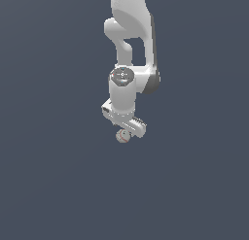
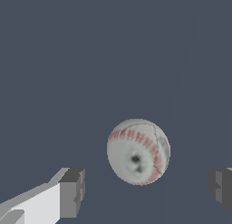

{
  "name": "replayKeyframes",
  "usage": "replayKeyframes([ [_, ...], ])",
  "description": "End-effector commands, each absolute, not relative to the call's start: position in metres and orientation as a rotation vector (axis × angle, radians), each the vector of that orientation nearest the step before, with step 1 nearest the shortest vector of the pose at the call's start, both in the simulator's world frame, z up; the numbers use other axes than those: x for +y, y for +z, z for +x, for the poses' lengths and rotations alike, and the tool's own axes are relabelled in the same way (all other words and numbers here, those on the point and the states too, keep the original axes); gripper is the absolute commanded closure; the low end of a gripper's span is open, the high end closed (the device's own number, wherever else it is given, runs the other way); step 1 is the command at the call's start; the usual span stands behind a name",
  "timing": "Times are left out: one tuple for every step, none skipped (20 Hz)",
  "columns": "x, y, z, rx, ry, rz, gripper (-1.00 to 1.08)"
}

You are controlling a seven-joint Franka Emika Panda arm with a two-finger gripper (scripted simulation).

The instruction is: Pick up the object and move it to a goal position.

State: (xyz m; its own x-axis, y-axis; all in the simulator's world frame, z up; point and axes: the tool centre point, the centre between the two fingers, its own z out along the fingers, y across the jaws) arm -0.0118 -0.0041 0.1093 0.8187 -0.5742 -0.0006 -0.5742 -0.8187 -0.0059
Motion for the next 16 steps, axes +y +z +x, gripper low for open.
replayKeyframes([
  [-0.005,0.105,-0.014,1.012,-0.001,-2.970,-0.92],
  [-0.005,0.104,-0.014,1.033,-0.001,-2.963,-0.92],
  [-0.005,0.102,-0.015,1.052,-0.001,-2.958,-0.92],
  [-0.006,0.101,-0.015,1.069,-0.001,-2.952,-0.92],
  [-0.006,0.100,-0.016,1.083,0.000,-2.948,-0.92],
  [-0.006,0.100,-0.016,1.095,0.000,-2.944,-0.92],
  [-0.006,0.099,-0.016,1.105,0.000,-2.940,-0.92],
  [-0.006,0.098,-0.016,1.112,0.000,-2.938,-0.92],
  [-0.006,0.098,-0.017,1.118,0.000,-2.936,-0.92],
  [-0.006,0.098,-0.017,1.121,0.000,-2.935,-0.92],
  [-0.006,0.098,-0.017,1.122,0.000,-2.934,-0.92],
  [-0.006,0.098,-0.017,1.115,0.000,-2.937,-0.92],
  [-0.006,0.098,-0.017,1.115,0.000,-2.937,-0.92],
  [-0.006,0.097,-0.017,1.115,0.000,-2.937,-0.92],
  [-0.006,0.095,-0.017,1.115,0.000,-2.937,-0.92],
  [-0.006,0.092,-0.017,1.116,0.000,-2.936,-0.92],
])
